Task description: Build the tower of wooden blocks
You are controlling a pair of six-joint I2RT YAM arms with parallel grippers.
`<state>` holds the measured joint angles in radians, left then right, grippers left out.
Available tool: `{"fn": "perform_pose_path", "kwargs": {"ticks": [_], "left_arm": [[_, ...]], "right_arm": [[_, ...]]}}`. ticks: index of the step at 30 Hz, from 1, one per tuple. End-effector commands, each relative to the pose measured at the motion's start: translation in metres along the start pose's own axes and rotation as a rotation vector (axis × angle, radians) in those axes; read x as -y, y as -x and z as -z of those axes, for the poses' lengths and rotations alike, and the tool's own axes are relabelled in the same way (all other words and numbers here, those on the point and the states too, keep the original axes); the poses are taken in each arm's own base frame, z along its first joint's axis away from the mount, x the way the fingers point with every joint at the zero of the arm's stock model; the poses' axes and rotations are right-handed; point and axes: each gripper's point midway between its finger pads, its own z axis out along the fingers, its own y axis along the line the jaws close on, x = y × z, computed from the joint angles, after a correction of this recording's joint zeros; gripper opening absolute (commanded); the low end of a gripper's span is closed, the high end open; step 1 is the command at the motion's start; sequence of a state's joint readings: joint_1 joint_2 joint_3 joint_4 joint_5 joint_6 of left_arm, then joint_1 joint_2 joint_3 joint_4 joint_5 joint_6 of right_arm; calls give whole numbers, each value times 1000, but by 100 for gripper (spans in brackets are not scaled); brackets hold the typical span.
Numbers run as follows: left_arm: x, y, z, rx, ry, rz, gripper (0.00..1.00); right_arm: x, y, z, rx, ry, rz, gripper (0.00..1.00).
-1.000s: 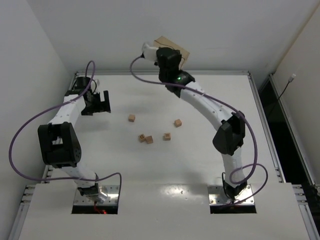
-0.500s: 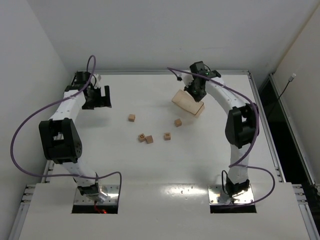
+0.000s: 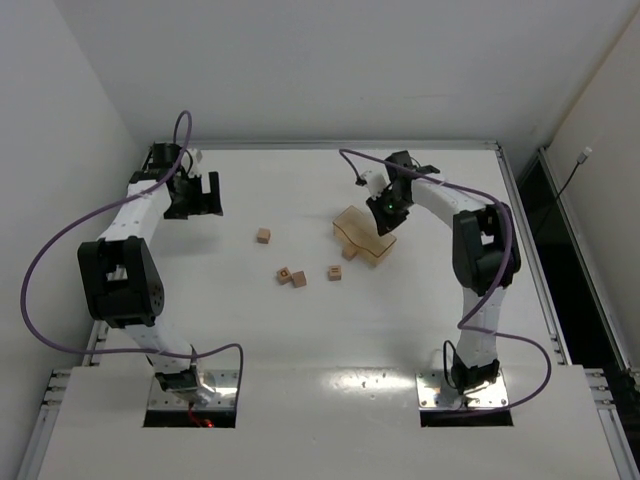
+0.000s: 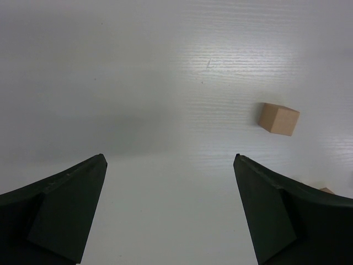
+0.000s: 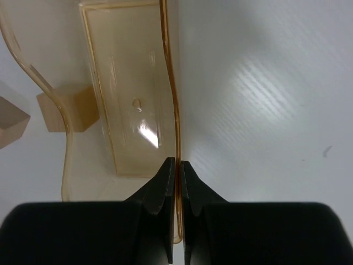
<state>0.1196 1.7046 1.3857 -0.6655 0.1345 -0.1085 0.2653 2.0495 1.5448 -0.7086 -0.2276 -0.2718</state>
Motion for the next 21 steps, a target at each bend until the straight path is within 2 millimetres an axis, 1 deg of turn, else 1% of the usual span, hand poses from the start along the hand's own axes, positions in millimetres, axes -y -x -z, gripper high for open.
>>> {"fn": "perform_pose_path", "kwargs": {"ticks": [1, 2, 3, 4, 5, 6, 7, 9, 10, 11, 12, 13, 14, 15, 17, 18, 19, 20, 21], "left_arm": [[-4, 19, 16, 65, 4, -8, 100], [-4, 19, 16, 65, 4, -8, 100], [-4, 19, 16, 65, 4, -8, 100], [-4, 18, 13, 56, 4, -7, 100], [-4, 18, 13, 56, 4, -7, 100], [-2, 18, 13, 56, -5, -7, 100], [-2, 18, 13, 56, -5, -7, 100], [-2, 18, 13, 56, -5, -7, 100], [-2, 18, 13, 56, -5, 2, 100], [-2, 18, 13, 56, -5, 2, 100], [-2, 18, 13, 56, -5, 2, 100], [-3, 16, 10, 47, -5, 3, 100], [-3, 16, 10, 47, -5, 3, 100], [-3, 16, 10, 47, -5, 3, 99], [-2, 18, 13, 56, -5, 2, 99], [-2, 18, 13, 56, -5, 2, 99], [-2, 18, 13, 56, -5, 2, 99], [-2, 18, 13, 56, -5, 2, 99], [-2, 18, 13, 56, -5, 2, 99]], "right_arm": [[-22, 11, -4, 71, 71, 20, 0], [-29, 11, -4, 71, 86, 30, 0], [-36, 6, -7, 57, 96, 35, 0], [-39, 0, -10, 44, 113, 30, 0], [-40, 0, -9, 51, 110, 32, 0], [-46, 2, -6, 58, 121, 44, 0], [-47, 2, -6, 58, 121, 44, 0], [-62, 3, -3, 67, 154, 66, 0], [-66, 7, 1, 80, 153, 88, 0], [-71, 3, -1, 67, 161, 92, 0], [-79, 8, 2, 78, 165, 114, 0], [-79, 10, 6, 88, 161, 128, 0], [-84, 11, 5, 87, 168, 140, 0], [-88, 14, 8, 97, 168, 152, 0], [-84, 27, 13, 126, 146, 163, 0], [-77, 42, 22, 165, 128, 151, 0], [-75, 54, 28, 191, 119, 141, 0], [-65, 59, 27, 195, 92, 116, 0], [-55, 81, 40, 247, 71, 85, 0]]}}
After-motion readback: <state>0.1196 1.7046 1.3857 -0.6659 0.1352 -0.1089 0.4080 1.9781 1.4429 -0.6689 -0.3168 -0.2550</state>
